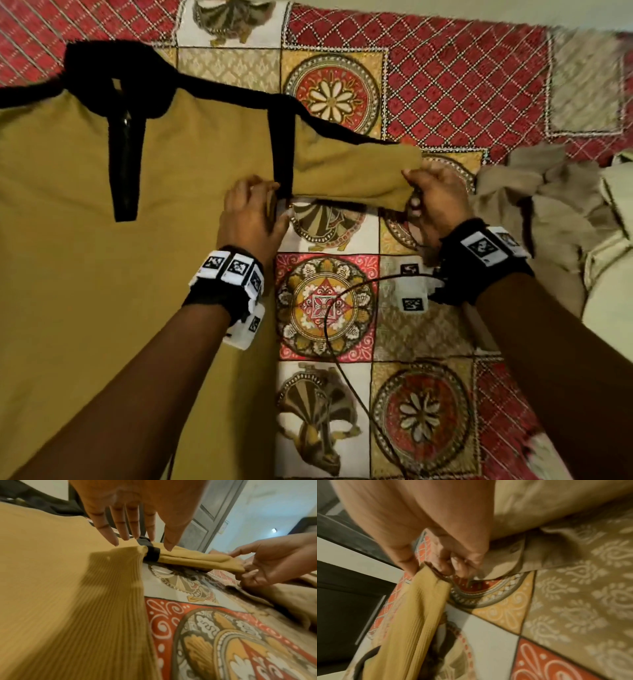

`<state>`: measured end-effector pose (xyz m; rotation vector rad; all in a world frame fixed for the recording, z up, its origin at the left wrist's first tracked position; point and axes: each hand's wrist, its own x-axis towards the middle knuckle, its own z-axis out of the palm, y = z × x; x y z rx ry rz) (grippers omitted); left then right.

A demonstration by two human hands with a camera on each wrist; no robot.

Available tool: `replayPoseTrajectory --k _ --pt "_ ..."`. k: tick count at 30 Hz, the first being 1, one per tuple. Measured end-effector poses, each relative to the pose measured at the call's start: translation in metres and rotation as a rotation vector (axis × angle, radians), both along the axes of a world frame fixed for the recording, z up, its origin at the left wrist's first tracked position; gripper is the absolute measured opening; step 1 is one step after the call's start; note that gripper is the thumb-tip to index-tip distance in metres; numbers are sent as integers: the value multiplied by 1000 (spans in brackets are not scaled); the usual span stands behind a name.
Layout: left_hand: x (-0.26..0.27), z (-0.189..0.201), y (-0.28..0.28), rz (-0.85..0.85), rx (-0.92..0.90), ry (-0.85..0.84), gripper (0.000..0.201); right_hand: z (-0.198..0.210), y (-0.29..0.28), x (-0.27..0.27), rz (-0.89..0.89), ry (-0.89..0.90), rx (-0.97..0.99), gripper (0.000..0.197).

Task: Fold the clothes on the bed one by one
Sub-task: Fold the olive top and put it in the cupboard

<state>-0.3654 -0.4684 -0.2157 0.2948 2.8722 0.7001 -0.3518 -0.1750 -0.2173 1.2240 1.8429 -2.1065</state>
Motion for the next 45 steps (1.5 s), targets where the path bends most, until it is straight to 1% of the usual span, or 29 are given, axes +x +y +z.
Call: replayPoseTrajectory --k 1,3,4,5,6,9,10,11,13,15,17,18,19,20,22,23,25,29,32,33,35,36,37,38,39,40,42,43,45 --pt "-5 -1 6 -47 -47 -10 51 -6 6 9 -13 -63 75 8" --pt "-14 -3 18 -149 -139 -56 60 -13 13 25 -67 -122 290 20" --pt "-17 -5 24 -184 -168 -88 61 -13 14 30 -77 -101 439 28" --pt "-18 -7 27 -202 -179 -119 60 -6 9 31 -36 -41 568 30" --pt "-18 -10 29 -208 -184 -145 59 2 0 30 69 45 688 29" --pt "-13 -16 34 -226 -206 -164 52 15 -30 11 613 341 945 30" --pt "-10 -17 36 -243 -218 -166 51 8 -37 2 790 357 1014 36" --pt "-7 -16 38 -262 -222 -167 49 1 -42 -5 924 312 1066 43" --pt "-5 -13 43 -252 -202 -163 41 -21 -38 -13 1049 173 1122 62" --pt "-13 -8 43 -174 -147 -130 32 -35 -25 -9 1063 54 1177 80" --pt "-30 -5 42 -138 -150 -59 32 -38 -14 0 1033 -11 1214 96" --pt "-40 -5 42 -155 -175 -35 35 -38 -12 5 969 -25 1196 102" --pt "-52 -4 42 -186 -202 -31 39 -34 -11 9 853 -20 1146 107" --pt "-64 -3 45 -223 -229 -56 45 -32 -8 12 683 -4 1080 107" --pt "-86 -1 49 -263 -289 -171 55 -33 2 13 340 23 948 99" --pt "-93 -1 52 -272 -323 -228 60 -33 8 9 226 9 883 93" --pt "-100 -3 53 -287 -382 -284 70 -35 19 -6 144 -46 779 76" --pt "-92 -11 51 -285 -405 -285 90 -32 32 -32 298 -182 720 26" --pt "-89 -14 52 -275 -385 -291 99 -24 33 -29 268 -226 732 10" --pt "-89 -14 52 -277 -392 -305 103 -19 30 -26 250 -227 778 7" --pt "-91 -13 53 -287 -420 -336 112 -9 14 -19 257 -198 1027 19" --pt "-92 -13 53 -297 -436 -346 116 -4 1 -16 295 -126 1189 28" --pt "-93 -12 54 -312 -445 -343 118 0 -15 -16 380 -6 1293 36" --pt "-95 -11 54 -326 -442 -325 117 0 -33 -18 527 117 1324 44" --pt "-97 -9 55 -338 -426 -286 112 -1 -52 -21 684 195 1293 50" --pt "-100 -7 54 -340 -398 -226 100 -4 -69 -24 818 208 1242 57" --pt "-107 -7 53 -344 -361 -134 80 -18 -91 -28 967 119 1132 63" --pt "-111 -8 50 -358 -389 -147 80 -28 -95 -29 980 86 1104 61" --pt "-117 -13 45 -396 -504 -264 99 -46 -94 -24 967 84 1139 56"
